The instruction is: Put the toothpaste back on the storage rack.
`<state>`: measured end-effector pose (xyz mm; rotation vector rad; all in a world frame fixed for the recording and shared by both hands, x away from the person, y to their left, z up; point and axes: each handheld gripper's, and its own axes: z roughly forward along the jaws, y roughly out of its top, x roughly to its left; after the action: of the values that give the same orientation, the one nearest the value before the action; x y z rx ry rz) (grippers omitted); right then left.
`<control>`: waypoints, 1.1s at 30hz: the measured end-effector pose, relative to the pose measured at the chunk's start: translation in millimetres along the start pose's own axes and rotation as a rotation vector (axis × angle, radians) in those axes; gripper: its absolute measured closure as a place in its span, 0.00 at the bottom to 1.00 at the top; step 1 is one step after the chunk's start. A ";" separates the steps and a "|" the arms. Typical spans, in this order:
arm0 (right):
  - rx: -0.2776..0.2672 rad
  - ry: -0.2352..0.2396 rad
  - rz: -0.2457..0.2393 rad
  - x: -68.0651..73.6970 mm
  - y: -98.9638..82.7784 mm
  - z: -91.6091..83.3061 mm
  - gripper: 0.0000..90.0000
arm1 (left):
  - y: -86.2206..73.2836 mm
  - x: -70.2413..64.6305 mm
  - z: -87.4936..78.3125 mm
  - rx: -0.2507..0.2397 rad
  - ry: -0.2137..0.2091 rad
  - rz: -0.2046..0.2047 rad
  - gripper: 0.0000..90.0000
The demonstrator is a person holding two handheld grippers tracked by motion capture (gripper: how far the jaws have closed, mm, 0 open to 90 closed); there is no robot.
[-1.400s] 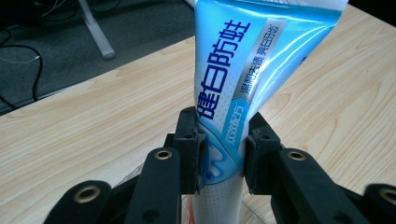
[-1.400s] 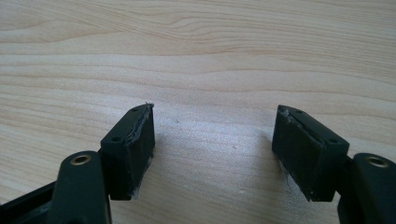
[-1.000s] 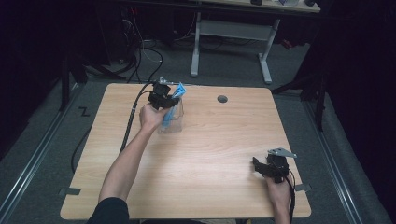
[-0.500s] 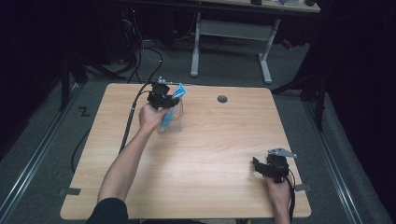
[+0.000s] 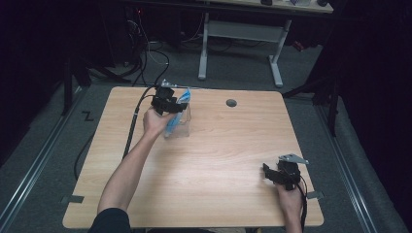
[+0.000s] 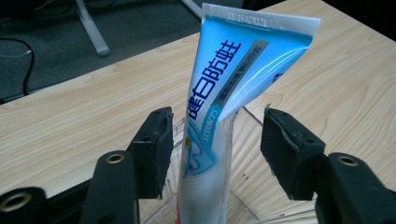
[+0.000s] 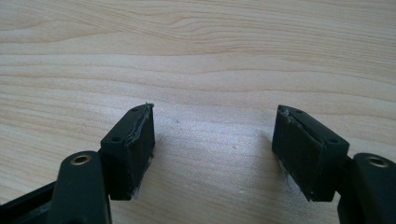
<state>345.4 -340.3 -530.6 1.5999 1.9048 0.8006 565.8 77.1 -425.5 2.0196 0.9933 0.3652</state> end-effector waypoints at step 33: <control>0.000 -0.001 0.000 -0.1 0.0 0.1 0.33 | -0.3 -1.1 -42.3 -0.052 -0.011 0.015 0.46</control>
<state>345.5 -340.4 -530.7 1.5993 1.9044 0.7998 541.0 99.9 -399.9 1.9812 0.9532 0.3830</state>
